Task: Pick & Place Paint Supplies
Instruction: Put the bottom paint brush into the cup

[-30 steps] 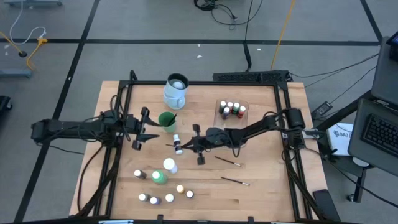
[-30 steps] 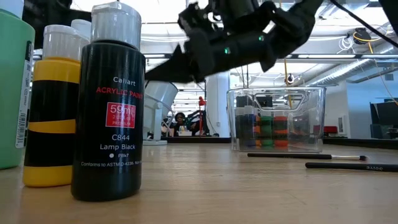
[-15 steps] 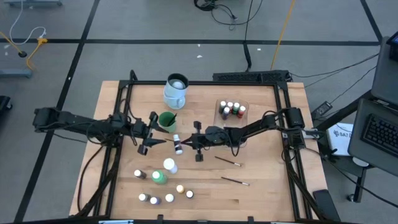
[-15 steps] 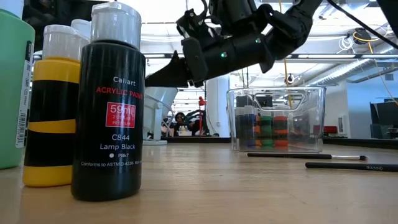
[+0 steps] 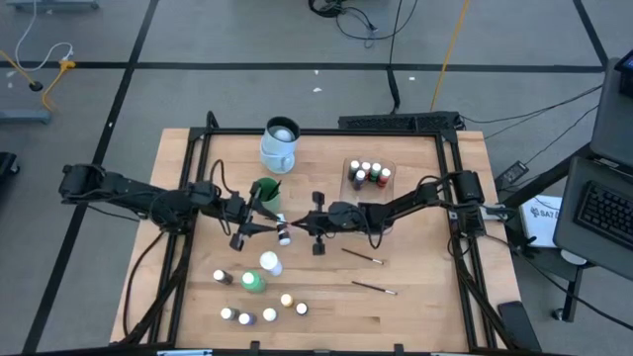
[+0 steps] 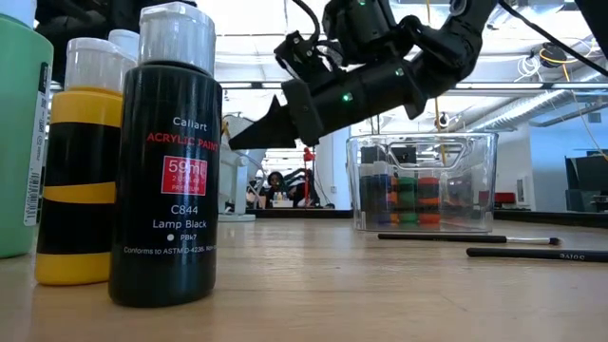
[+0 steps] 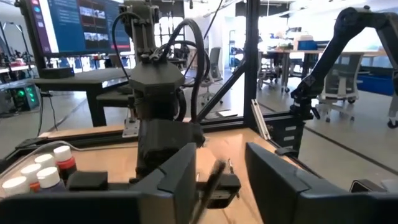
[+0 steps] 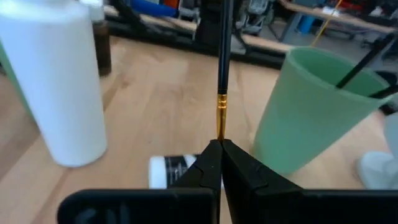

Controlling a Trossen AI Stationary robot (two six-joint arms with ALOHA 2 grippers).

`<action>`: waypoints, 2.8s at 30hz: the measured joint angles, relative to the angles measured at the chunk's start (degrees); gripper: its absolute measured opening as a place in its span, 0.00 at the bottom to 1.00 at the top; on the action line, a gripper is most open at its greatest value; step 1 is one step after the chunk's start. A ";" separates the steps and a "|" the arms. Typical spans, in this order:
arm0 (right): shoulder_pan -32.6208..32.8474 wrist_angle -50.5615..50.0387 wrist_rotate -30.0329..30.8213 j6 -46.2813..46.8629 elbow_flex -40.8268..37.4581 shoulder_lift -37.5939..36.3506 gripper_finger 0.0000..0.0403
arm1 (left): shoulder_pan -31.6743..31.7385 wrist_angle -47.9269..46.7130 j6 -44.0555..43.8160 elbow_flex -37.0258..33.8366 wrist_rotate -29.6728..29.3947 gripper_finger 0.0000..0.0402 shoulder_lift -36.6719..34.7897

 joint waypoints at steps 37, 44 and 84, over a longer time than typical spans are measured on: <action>0.01 4.78 -1.59 -1.04 -1.71 0.02 0.02 | -2.44 -21.76 2.28 9.12 -9.94 0.00 -2.30; 0.00 4.06 -1.34 -1.65 -1.58 -0.18 0.13 | -6.45 -39.69 5.83 20.48 -25.67 0.00 -2.27; 6.44 5.89 -1.89 -1.80 -8.68 -9.78 0.23 | 5.31 -50.67 -4.16 16.39 -39.79 0.00 -0.96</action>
